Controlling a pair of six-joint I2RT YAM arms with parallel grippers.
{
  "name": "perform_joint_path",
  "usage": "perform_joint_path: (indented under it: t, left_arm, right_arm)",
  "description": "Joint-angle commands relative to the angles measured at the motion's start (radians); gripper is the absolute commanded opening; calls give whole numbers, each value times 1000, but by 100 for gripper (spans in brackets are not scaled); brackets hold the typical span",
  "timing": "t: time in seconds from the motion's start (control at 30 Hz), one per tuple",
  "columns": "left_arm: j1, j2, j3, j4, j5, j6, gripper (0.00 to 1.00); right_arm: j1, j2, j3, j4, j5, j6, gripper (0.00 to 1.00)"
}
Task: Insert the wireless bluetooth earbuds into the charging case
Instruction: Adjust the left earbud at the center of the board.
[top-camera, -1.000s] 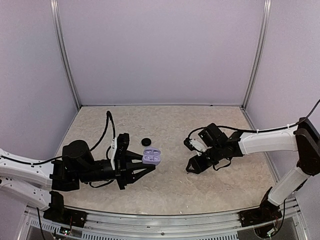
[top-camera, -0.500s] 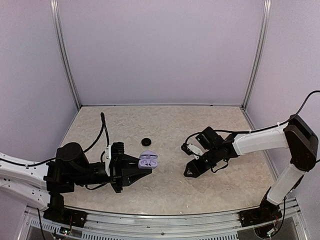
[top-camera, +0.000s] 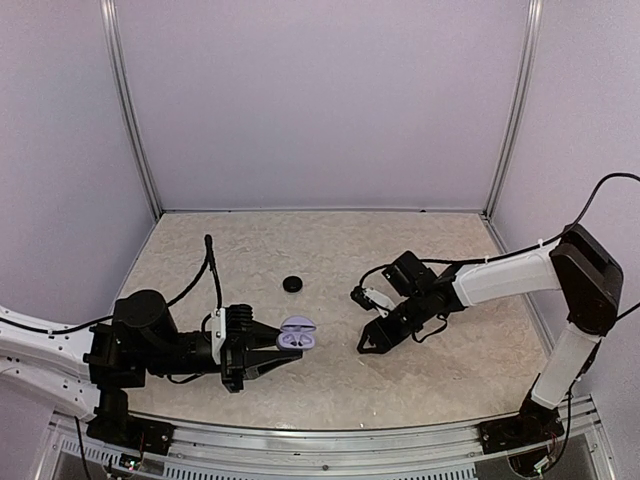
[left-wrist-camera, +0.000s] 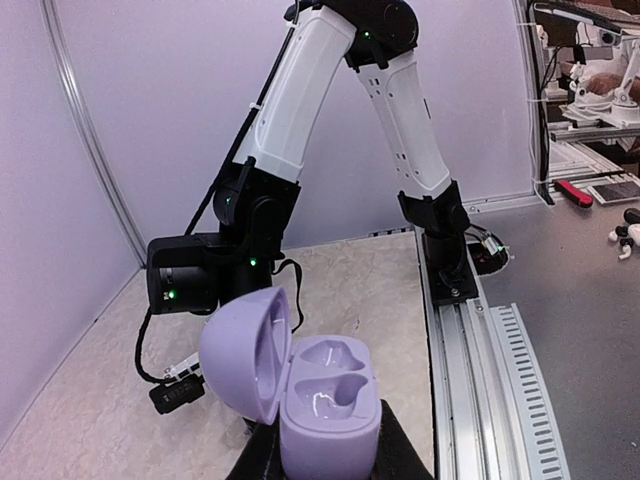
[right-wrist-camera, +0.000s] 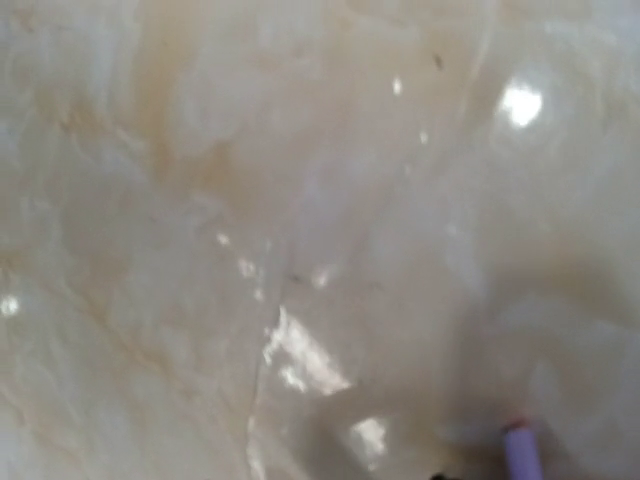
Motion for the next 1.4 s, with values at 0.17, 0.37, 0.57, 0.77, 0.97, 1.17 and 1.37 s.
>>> perform_joint_path:
  t: [0.17,0.37,0.57,0.77,0.97,1.17,1.37]
  left_arm:
    - [-4,-32,4,-16,-45,28,9]
    - [-4,-19,9,-13,-46,36,9]
    - [-4,-16,8,-11,-53,30,9]
    - [-4,-19,9,-13,-58,33,9]
    - [-4,-13,9,-10,-61,35,9]
    - [-2,-14,9,-18,-66,36,9]
    - [-1,-16,9,-20,-65,35,9]
  right_arm:
    - [-23,-67,-24,-41,49,-17,49]
    - [-37,-75,-65,-24,14,-15,48]
    - [-56,-37,-50,-3,13,-21,48]
    - [-80,10,-5,-6,24,-46,49]
    - [-80,56,42,0,-12,-66,47]
    - [-80,65,68,-37,-20,-97,41]
    - [-77,66,79,-109,54,-139,37]
